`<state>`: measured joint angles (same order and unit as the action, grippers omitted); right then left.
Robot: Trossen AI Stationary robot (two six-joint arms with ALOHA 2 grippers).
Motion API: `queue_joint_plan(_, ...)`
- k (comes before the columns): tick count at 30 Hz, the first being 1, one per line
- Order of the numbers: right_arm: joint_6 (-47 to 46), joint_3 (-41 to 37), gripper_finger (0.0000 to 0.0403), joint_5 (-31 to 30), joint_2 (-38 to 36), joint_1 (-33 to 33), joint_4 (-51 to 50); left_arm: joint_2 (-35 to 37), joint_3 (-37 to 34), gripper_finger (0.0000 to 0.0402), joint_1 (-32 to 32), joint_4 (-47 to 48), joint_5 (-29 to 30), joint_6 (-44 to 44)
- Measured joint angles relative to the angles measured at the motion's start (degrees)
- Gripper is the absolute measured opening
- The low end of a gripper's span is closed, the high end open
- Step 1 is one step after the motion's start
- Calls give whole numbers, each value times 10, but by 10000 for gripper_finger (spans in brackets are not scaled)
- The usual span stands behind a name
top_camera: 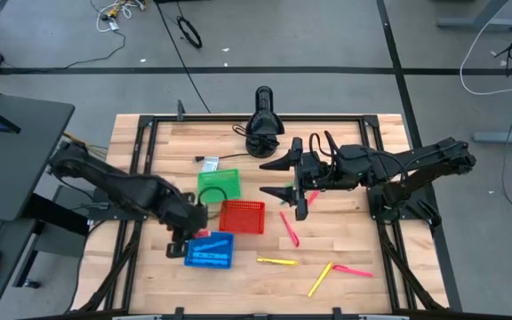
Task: Pick & Place Markers
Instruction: Put the orange highlighter pen into the blue bin
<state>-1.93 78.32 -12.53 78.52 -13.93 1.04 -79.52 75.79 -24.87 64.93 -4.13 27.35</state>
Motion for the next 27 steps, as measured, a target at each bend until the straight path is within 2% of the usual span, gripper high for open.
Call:
queue_joint_plan(8, 0, 0, 252, -1, 0, 4, 30, -87, 0, 61, -34, 3, 67, 4)
queue_joint_plan(18, 17, 0, 252, 0, 0, 4, 45, -173, 0, 61, -34, -67, 69, 1)
queue_joint_plan(27, 30, 0, 252, 0, 0, 4, 44, -200, -1, 61, -41, -114, 60, 8)
